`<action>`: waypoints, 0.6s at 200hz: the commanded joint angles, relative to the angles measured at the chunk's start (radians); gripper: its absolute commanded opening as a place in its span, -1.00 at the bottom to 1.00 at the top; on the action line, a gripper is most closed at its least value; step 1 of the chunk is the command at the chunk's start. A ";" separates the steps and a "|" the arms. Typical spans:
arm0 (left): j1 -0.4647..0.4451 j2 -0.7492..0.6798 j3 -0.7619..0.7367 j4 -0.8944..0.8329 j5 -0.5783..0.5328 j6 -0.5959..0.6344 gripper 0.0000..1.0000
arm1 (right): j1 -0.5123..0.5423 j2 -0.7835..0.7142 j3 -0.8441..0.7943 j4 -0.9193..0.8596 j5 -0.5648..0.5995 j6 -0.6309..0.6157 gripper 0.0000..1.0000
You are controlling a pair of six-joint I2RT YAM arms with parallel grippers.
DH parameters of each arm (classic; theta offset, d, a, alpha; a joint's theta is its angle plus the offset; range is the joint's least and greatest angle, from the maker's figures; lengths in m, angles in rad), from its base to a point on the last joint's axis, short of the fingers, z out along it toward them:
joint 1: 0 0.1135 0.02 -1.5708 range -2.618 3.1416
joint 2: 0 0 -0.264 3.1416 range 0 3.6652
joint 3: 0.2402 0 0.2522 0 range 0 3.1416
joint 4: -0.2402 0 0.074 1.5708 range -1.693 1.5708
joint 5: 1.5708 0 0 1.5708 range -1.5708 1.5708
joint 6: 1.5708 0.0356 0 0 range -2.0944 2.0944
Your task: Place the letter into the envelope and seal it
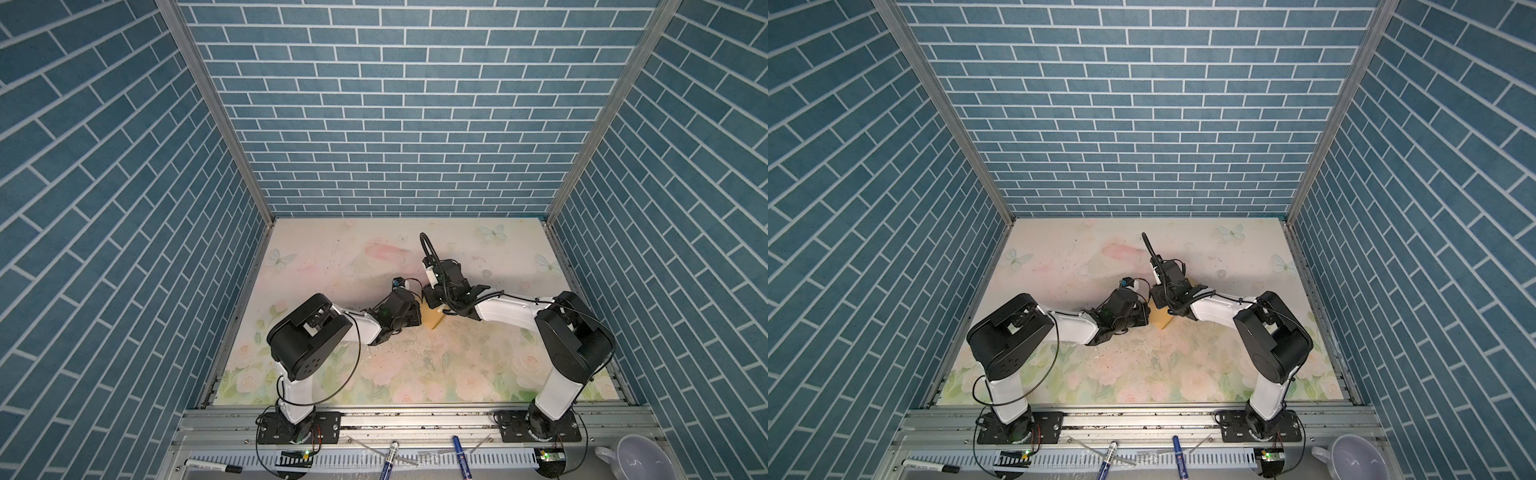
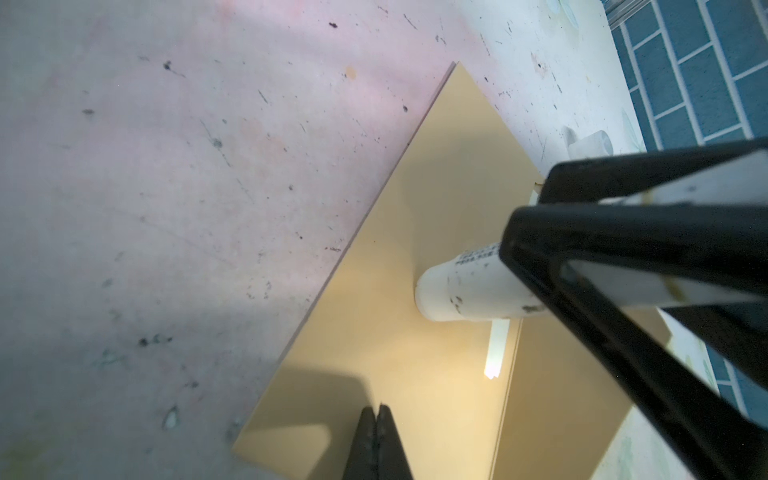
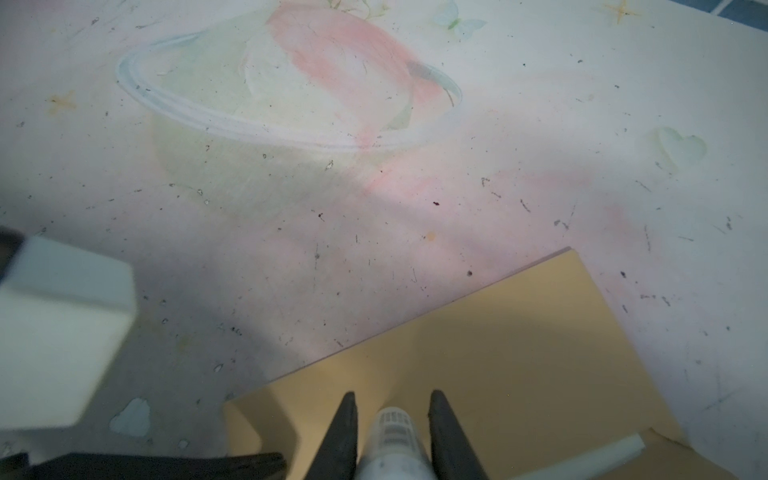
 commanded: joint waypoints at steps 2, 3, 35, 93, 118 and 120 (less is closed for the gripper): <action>0.003 0.068 -0.034 -0.187 0.005 -0.001 -1.00 | -0.022 0.025 0.010 0.028 0.059 -0.034 -1.00; 0.003 0.068 -0.034 -0.187 0.006 0.000 -1.00 | -0.023 0.025 0.009 0.029 0.059 -0.034 -1.00; 0.003 0.073 -0.033 -0.190 0.006 -0.001 -1.00 | -0.040 0.032 0.009 0.039 0.051 -0.030 -1.00; 0.003 0.078 -0.029 -0.195 0.007 -0.001 -1.00 | -0.068 0.049 0.018 0.048 0.044 -0.036 -1.00; 0.003 0.082 -0.028 -0.194 0.008 -0.001 -1.00 | -0.073 0.056 0.020 0.051 0.051 -0.047 -1.00; 0.003 0.083 -0.028 -0.194 0.008 -0.001 -1.00 | -0.072 0.057 0.020 0.051 0.053 -0.048 -1.00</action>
